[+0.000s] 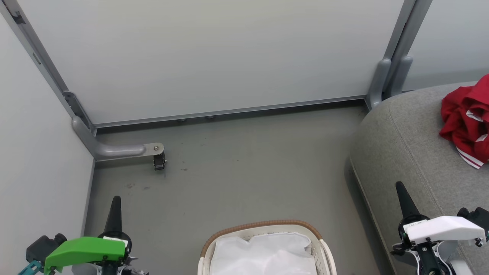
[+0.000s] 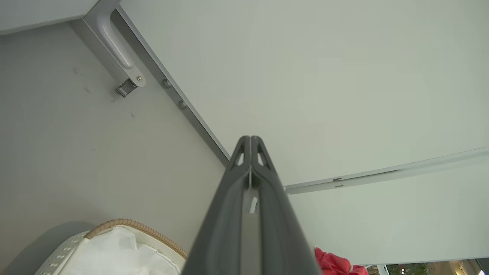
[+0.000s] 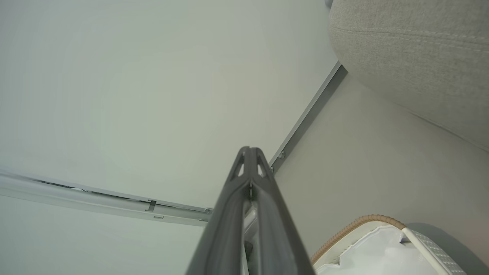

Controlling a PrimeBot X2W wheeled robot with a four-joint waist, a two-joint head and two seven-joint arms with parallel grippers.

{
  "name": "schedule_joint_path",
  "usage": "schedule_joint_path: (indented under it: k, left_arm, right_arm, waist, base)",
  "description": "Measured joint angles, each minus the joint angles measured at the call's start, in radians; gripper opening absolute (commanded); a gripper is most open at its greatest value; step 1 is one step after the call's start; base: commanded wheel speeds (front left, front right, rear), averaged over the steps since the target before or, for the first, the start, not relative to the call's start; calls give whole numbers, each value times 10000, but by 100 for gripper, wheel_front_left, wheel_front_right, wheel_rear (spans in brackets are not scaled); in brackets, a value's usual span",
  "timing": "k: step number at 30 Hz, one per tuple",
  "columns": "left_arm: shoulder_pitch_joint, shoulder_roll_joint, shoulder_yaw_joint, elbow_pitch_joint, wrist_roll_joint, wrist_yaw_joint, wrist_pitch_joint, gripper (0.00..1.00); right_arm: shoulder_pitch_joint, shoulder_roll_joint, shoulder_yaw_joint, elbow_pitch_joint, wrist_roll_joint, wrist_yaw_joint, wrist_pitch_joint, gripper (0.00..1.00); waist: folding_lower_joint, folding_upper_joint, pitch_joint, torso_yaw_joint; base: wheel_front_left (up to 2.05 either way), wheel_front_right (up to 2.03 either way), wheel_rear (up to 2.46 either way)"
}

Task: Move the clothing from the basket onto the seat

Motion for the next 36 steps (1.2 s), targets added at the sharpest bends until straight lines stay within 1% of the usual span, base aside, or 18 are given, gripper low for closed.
schedule_joint_path:
  k: [17, 36]
  left_arm:
    - [-177, 0, 313, -63, -1394, -88, 431, 0]
    - [-363, 0, 610, -128, -2696, -169, 817, 0]
  right_arm:
    - [-127, -13, -104, -75, 1540, 0, 399, 0]
    - [-156, -23, -213, -155, 3055, -2, 807, 0]
  waist:
    - [0, 0, 19, -96]
    - [0, 0, 40, -204]
  base:
    - [0, 0, 0]
    - [0, 0, 0]
